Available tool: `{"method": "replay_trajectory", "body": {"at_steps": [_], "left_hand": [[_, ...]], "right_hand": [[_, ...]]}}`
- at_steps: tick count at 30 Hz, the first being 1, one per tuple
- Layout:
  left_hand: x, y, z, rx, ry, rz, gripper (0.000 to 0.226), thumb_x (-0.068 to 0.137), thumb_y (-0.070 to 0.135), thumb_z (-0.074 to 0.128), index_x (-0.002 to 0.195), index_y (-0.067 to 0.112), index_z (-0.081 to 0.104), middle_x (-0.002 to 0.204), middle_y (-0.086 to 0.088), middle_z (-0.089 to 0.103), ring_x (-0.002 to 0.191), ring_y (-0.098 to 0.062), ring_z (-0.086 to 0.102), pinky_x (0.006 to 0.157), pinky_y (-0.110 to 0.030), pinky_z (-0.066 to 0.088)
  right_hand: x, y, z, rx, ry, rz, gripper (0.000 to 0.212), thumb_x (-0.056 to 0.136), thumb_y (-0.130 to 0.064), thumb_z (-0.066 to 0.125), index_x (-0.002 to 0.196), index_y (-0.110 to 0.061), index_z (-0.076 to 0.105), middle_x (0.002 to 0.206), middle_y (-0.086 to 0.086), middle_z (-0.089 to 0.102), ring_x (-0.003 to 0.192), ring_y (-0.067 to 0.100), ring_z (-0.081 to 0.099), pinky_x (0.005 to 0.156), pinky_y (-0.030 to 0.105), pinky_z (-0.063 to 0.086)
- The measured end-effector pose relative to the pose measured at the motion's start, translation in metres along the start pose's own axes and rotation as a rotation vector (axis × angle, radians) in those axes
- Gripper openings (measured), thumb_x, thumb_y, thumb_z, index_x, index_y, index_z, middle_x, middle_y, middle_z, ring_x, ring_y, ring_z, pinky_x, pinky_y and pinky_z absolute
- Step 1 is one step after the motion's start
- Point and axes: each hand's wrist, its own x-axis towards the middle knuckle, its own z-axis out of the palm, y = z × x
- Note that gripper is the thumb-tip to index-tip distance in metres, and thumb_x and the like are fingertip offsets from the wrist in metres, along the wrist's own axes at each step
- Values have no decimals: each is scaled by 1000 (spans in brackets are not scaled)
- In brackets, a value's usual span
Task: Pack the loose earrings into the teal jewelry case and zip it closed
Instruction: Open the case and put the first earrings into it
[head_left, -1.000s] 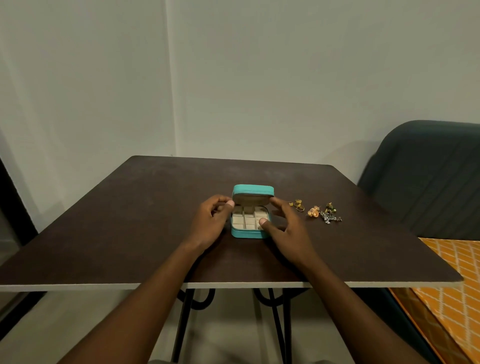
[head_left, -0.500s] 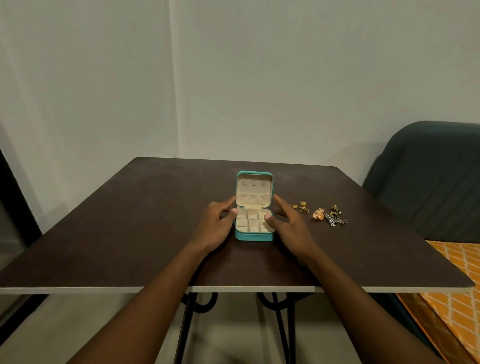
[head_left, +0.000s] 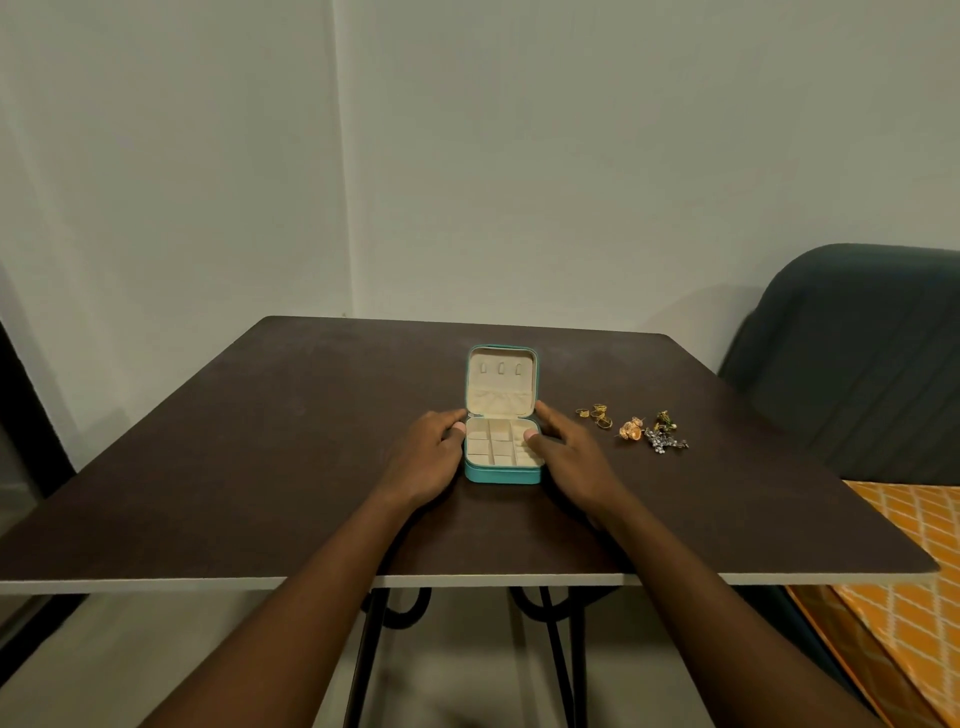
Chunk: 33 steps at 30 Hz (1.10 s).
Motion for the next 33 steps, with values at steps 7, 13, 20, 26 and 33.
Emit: {"method": "replay_trajectory", "body": {"at_steps": [7, 13, 20, 26, 33], "left_hand": [[-7, 0, -3, -234, 114, -39, 34, 106, 29, 45, 138, 26, 57, 134, 5, 59, 102, -9, 64, 78, -21, 51], [-10, -1, -1, -262, 181, 0, 23, 101, 22, 56, 123, 23, 64, 113, 10, 62, 103, -4, 58, 80, -22, 51], [-18, 7, -4, -214, 222, 68, 13, 98, 17, 61, 107, 26, 65, 99, 16, 61, 95, -1, 61, 68, -12, 45], [-23, 21, 8, -148, 239, 175, 12, 96, 20, 64, 105, 28, 65, 112, 8, 64, 97, -8, 64, 66, -15, 52], [-11, 88, 35, -85, 60, 354, 18, 94, 22, 64, 111, 23, 72, 109, 9, 68, 96, -4, 62, 84, -15, 46]], "right_hand": [[-7, 0, -5, 12, 99, 5, 54, 104, -22, 51, 155, -18, 34, 155, 3, 43, 108, -1, 52, 67, 10, 50], [-11, 9, -9, 20, 189, 2, 51, 102, -25, 53, 151, -17, 41, 155, 3, 44, 139, 14, 42, 71, 9, 42], [-20, 10, -11, 47, 255, 15, 46, 101, -20, 55, 146, -15, 48, 150, 4, 50, 134, 12, 47, 96, 20, 43], [-24, 11, -15, 57, 301, 3, 35, 99, -14, 57, 133, -13, 62, 130, 0, 62, 107, 2, 53, 82, 10, 43], [-1, 21, -51, -13, 386, -71, 19, 92, -4, 64, 108, -6, 75, 96, 2, 71, 86, 12, 63, 80, 29, 54]]}}
